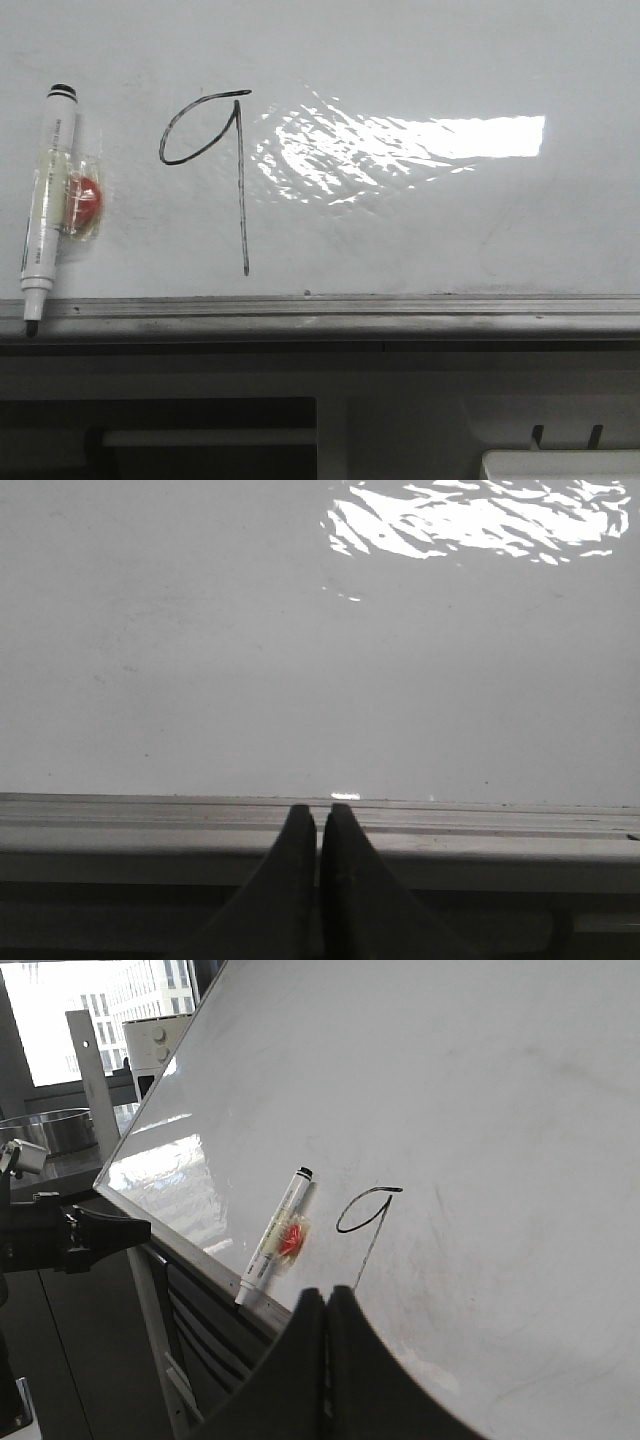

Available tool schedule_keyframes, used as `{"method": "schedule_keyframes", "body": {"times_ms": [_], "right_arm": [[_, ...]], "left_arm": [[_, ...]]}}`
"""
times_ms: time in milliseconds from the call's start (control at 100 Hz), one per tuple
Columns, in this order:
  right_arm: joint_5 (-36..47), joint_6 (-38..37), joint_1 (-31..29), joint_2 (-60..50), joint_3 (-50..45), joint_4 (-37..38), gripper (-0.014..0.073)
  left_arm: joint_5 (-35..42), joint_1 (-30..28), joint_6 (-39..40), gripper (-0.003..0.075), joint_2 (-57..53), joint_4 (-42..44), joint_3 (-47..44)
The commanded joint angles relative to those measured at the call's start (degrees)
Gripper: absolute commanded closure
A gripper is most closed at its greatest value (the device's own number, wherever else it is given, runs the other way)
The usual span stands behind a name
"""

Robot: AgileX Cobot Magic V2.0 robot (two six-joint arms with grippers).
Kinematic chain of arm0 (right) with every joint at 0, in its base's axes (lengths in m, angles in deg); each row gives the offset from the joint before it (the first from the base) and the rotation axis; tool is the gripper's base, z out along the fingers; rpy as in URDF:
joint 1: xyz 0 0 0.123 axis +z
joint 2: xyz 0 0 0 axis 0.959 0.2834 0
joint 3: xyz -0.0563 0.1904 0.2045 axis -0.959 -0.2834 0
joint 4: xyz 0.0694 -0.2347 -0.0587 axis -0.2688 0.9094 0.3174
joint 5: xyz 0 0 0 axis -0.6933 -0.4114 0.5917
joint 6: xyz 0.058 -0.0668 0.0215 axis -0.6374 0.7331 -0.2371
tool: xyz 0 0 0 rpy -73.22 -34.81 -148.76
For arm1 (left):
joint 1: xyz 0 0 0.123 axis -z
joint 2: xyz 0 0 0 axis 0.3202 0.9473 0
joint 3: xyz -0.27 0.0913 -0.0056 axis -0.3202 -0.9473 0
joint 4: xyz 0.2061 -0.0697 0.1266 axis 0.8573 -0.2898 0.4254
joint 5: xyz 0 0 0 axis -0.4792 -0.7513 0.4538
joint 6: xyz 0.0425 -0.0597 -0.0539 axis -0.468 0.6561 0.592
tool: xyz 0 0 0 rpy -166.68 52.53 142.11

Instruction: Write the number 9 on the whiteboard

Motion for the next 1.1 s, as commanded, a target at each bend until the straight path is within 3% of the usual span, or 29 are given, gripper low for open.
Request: {"method": "schedule_keyframes", "body": {"times_ms": [0,770,940,1090], "right_arm": [[4.8,0.6,-0.1,0.6,1.5,0.5,0.0664],[5.2,0.6,-0.7,0.6,1.1,0.6,0.0664],[14.9,0.6,-0.7,0.6,-2.3,1.1,0.0664],[27.7,0.6,-3.0,0.9,-7.1,9.2,0.0664]], "left_arm": [[3.0,-0.1,0.6,0.0741,-1.5,-0.2,-2.3],[3.0,-0.1,0.6,0.0741,-1.5,-0.2,-2.3],[3.0,-0.1,0.6,0.0740,-1.5,-0.2,-2.3],[3.0,-0.1,0.6,0.0740,-1.5,-0.2,-2.3]]}}
